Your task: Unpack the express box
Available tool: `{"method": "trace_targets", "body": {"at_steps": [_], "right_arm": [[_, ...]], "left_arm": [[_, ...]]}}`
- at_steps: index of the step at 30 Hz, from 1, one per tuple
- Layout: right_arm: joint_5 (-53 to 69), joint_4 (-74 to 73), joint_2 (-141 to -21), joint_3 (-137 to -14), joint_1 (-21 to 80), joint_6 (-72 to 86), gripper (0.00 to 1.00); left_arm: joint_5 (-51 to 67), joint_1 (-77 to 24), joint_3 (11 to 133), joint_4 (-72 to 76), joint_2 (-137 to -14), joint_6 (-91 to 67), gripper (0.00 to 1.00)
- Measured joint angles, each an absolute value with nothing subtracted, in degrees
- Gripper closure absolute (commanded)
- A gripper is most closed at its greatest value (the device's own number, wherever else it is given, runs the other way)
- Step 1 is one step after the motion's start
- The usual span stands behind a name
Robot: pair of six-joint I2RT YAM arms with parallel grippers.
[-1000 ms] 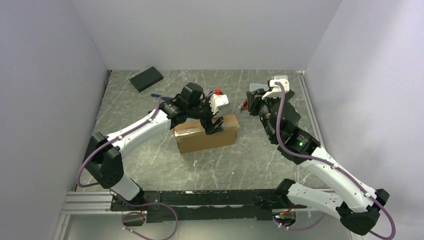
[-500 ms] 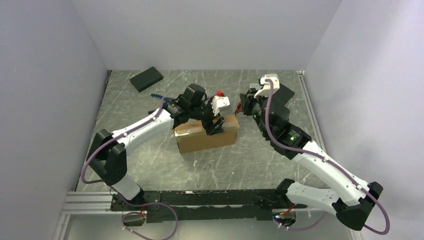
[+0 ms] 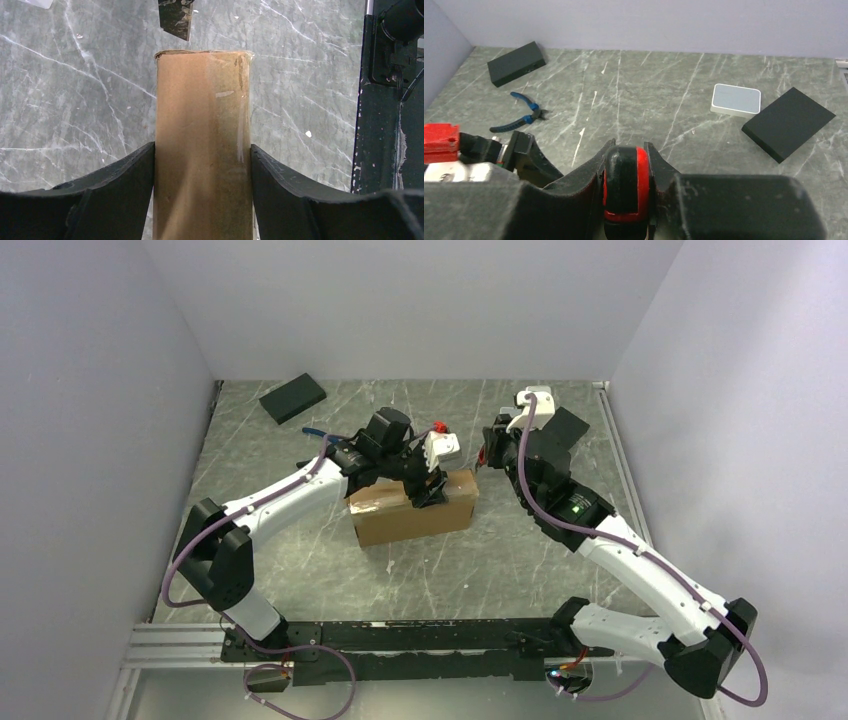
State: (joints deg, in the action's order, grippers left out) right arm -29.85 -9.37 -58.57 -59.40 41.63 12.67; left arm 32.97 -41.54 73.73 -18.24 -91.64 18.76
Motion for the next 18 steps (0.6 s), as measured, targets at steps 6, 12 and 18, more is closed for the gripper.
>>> {"method": "trace_targets", "body": {"at_steps": [6, 12, 18], "right_arm": [[-28.29, -8.95, -59.02, -58.24, 40.64, 12.64, 1.00], [-27.49, -8.40, -59.05, -57.95, 40.64, 12.58, 1.00], [-27.07, -7.42, -59.05, -57.78, 40.64, 12.40, 1.00]], "left_arm": [[33.21, -41.54, 73.73, -18.26, -91.66, 18.76, 0.34], [33.23, -41.54, 73.73, -18.26, -91.66, 18.76, 0.34], [33.28, -41.54, 73.71, -18.26, -91.66, 18.76, 0.35]]}}
